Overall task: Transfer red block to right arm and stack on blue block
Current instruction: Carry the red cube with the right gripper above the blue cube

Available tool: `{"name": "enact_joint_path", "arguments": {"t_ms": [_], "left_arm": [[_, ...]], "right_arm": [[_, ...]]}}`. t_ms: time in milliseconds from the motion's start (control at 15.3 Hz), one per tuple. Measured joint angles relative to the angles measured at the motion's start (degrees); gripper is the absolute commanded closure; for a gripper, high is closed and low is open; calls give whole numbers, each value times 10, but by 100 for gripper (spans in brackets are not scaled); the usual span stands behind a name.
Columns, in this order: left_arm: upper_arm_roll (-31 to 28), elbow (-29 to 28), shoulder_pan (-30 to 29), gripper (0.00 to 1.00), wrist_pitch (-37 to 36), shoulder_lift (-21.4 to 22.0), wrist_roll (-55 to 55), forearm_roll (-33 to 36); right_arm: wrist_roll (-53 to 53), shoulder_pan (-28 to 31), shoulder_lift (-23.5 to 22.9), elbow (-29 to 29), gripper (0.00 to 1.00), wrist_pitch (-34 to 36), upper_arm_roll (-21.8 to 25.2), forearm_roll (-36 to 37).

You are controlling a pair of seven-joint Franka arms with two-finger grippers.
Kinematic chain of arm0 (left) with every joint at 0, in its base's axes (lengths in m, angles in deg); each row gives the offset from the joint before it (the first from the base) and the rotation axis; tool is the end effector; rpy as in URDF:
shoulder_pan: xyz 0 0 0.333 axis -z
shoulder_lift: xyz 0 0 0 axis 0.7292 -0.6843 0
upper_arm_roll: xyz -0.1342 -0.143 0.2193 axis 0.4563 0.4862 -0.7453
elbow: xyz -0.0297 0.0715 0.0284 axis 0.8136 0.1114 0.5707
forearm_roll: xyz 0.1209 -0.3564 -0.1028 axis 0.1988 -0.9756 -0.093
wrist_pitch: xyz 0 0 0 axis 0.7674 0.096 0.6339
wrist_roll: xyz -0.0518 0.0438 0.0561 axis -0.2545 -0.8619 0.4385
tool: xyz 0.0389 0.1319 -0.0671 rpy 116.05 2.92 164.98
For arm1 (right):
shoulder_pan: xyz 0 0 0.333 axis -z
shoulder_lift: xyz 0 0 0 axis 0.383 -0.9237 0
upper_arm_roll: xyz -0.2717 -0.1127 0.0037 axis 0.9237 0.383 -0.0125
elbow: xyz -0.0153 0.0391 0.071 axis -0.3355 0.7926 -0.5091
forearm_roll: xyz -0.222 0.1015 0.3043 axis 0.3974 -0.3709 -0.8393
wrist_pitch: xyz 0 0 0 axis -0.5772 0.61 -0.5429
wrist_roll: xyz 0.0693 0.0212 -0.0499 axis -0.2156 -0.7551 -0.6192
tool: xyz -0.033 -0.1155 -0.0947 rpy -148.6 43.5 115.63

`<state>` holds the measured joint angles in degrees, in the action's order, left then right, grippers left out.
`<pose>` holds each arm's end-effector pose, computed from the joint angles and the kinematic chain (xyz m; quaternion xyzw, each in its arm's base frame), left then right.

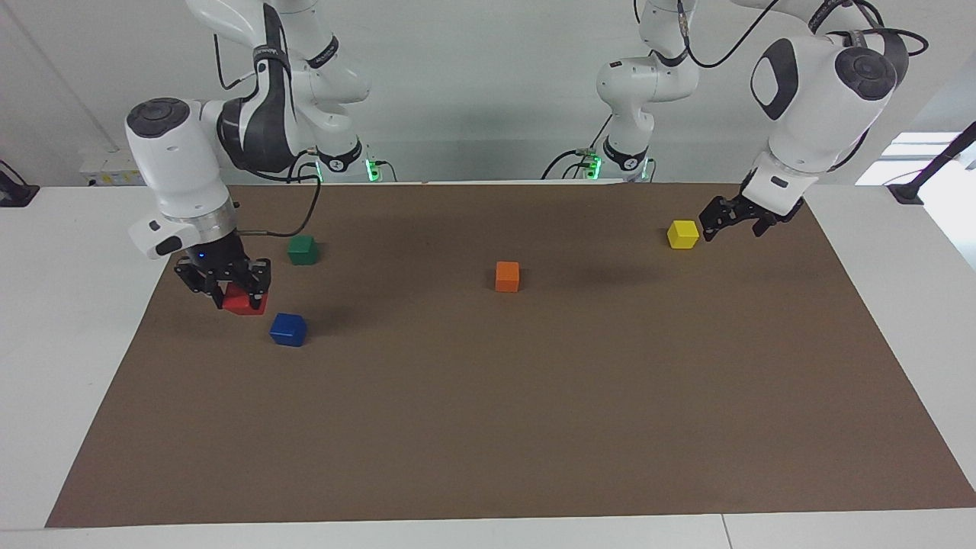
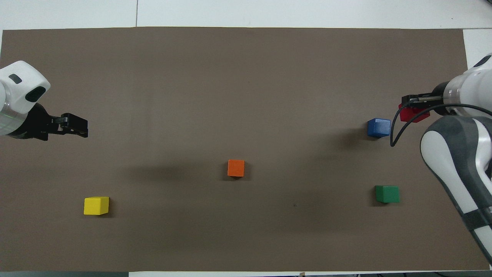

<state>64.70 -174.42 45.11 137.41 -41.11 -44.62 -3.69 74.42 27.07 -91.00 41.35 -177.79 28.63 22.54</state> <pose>0.5392 -0.0368 0.4679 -0.9986 0.0043 0.0523 0.0119 0.5854 -0.0308 0.3819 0.9920 -0.0129 0.1208 0.0353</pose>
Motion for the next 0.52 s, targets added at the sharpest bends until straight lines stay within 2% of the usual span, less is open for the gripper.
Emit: {"name": "enact_joint_path", "arguments": {"t_ms": [196,522], "left_arm": [[3,-16,5,0,-4,15,-2,0],[2,-20,6,0,-4,24,-8,0]], "right_arm": [[32,-9,28,96,100,-102,0,0],[53,-21,62,190,100,-209,-1,1]]}}
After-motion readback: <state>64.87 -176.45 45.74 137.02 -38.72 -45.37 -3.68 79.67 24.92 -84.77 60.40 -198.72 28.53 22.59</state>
